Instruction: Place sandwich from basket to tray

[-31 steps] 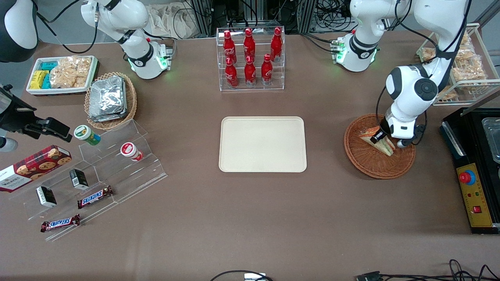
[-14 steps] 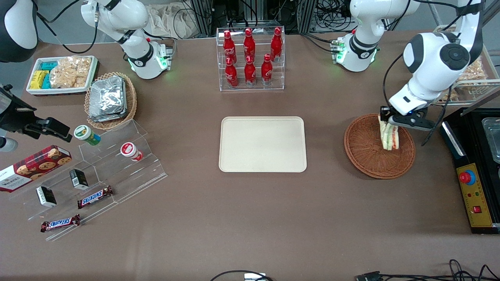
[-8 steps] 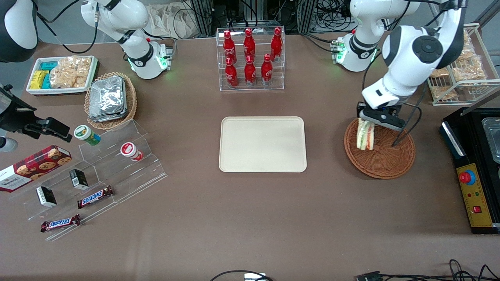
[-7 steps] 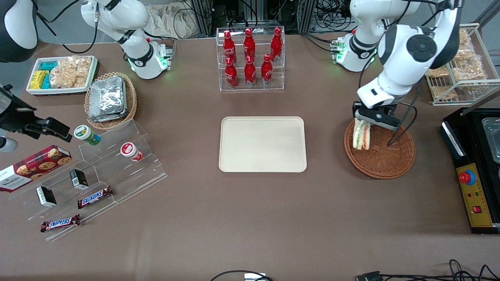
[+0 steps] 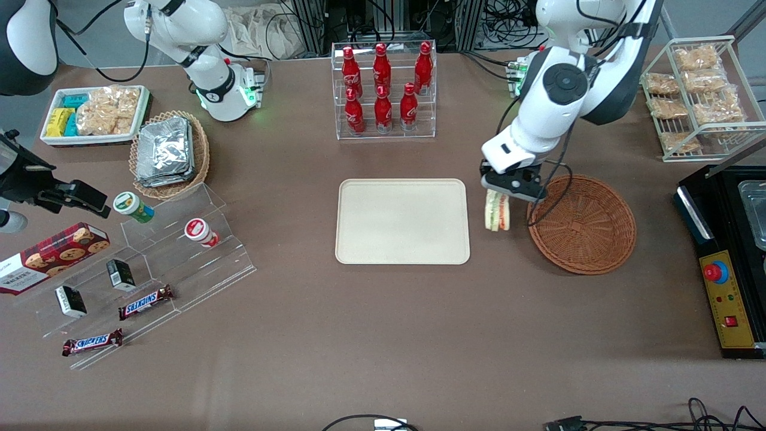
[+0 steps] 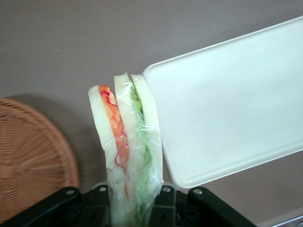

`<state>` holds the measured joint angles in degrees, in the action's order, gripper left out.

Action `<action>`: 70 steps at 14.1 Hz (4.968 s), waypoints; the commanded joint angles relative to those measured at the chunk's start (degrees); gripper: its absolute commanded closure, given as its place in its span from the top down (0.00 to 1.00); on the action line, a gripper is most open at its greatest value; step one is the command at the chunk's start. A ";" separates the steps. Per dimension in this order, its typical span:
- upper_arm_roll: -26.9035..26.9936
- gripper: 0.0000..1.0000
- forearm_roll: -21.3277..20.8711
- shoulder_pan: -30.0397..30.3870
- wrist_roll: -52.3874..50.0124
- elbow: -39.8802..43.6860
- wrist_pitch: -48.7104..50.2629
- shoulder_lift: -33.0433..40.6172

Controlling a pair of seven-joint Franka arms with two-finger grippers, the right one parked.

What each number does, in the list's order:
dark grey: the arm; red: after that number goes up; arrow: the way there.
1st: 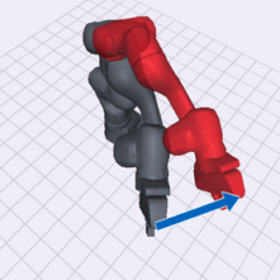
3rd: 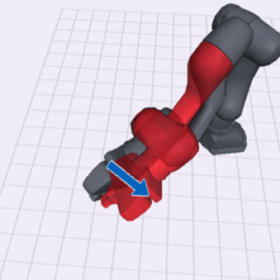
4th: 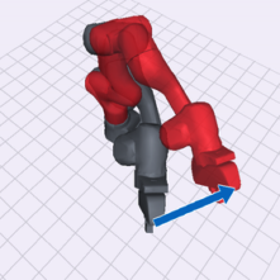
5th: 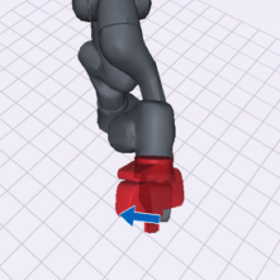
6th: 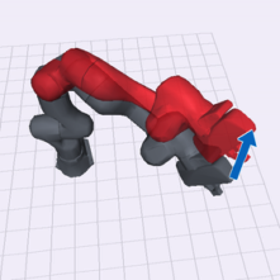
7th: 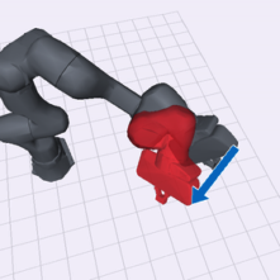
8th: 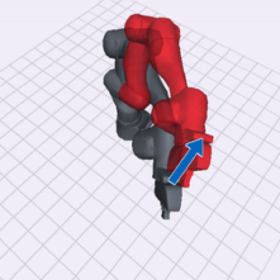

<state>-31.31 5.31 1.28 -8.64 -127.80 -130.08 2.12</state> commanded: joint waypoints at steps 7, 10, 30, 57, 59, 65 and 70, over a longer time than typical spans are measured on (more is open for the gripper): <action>-8.06 0.04 -12.50 0.21 -18.42 5.01 -7.29 -16.08; -8.85 0.04 -15.93 0.12 -20.62 5.01 -8.97 -19.78; -8.15 0.18 -36.06 -3.22 -38.63 8.61 -9.23 -34.37; -8.33 1.00 -30.36 10.05 -43.23 31.90 18.01 -22.60; -8.59 1.00 -28.96 12.77 -40.16 32.35 18.97 -22.25; 1.75 1.00 -15.44 11.65 -20.41 31.64 22.14 -13.57; 18.72 1.00 -8.39 3.30 -2.02 30.68 29.16 -6.01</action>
<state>-17.40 -4.62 7.75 -15.72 -95.19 -103.04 -8.02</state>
